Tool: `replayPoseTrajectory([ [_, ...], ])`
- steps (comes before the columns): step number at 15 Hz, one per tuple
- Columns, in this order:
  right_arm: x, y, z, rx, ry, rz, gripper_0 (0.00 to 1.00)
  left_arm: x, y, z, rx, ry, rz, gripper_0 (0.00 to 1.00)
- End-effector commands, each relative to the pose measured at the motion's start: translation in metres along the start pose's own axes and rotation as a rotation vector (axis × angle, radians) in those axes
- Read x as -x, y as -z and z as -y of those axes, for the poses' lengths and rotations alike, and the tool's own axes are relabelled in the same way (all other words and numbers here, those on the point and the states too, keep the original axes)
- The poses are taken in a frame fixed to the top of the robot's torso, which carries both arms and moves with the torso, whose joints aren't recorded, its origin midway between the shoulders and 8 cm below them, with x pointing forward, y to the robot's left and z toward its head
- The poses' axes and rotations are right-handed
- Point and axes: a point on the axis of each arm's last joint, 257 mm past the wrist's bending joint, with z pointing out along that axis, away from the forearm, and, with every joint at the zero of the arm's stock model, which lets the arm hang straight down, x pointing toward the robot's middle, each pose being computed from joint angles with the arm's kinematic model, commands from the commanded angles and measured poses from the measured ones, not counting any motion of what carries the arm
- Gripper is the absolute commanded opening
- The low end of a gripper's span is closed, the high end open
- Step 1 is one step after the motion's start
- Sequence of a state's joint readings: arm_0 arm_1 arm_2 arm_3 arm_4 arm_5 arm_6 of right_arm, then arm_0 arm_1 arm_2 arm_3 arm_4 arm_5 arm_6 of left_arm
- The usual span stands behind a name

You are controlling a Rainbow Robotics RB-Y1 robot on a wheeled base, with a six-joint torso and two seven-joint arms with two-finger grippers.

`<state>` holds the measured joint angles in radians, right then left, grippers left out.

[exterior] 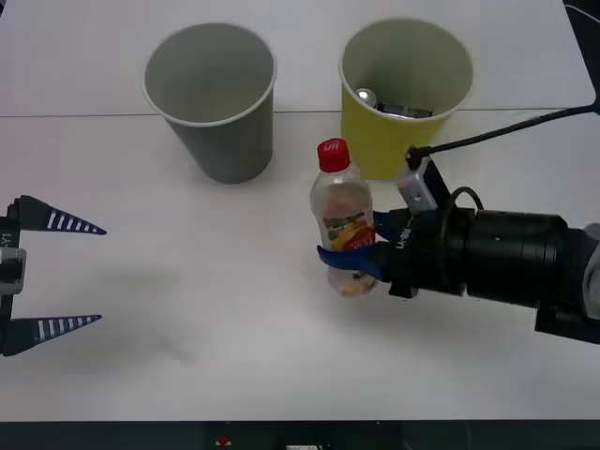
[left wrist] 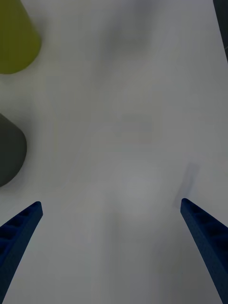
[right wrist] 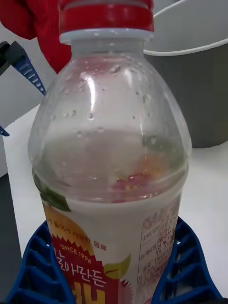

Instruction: Put the can into the green bin and the plastic bottle into the gray bin

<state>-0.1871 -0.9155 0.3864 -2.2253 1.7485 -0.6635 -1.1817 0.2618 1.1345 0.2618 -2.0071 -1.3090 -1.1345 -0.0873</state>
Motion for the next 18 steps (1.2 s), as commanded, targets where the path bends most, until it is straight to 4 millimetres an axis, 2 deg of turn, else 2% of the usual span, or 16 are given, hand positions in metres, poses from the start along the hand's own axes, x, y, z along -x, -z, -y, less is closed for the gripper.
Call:
replayPoseTrajectory([
  [1, 0.014, 0.008, 0.007, -0.032, -0.003, -0.073, 0.00, 0.000, 0.000, 0.000, 0.000, 0.000, 0.000, 1.00],
  [4, 0.030, 0.012, 0.014, -0.056, 0.037, -0.125, 0.00, 0.000, 0.000, 0.000, 0.000, 0.000, 0.000, 1.00],
  [8, 0.060, 0.008, 0.021, -0.045, 0.065, -0.103, 0.00, 0.000, 0.000, 0.000, 0.000, 0.000, 0.000, 1.00],
  [10, 0.074, 0.006, 0.024, -0.037, 0.109, -0.145, 0.00, 0.000, 0.000, 0.000, 0.000, 0.000, 0.000, 1.00],
  [15, 0.112, -0.007, 0.041, -0.034, 0.138, -0.202, 0.00, 0.000, 0.000, 0.000, 0.000, 0.000, 0.000, 1.00],
  [18, 0.141, -0.018, 0.054, -0.035, 0.133, -0.228, 0.00, 0.000, 0.000, 0.000, 0.000, 0.000, 0.000, 1.00],
])
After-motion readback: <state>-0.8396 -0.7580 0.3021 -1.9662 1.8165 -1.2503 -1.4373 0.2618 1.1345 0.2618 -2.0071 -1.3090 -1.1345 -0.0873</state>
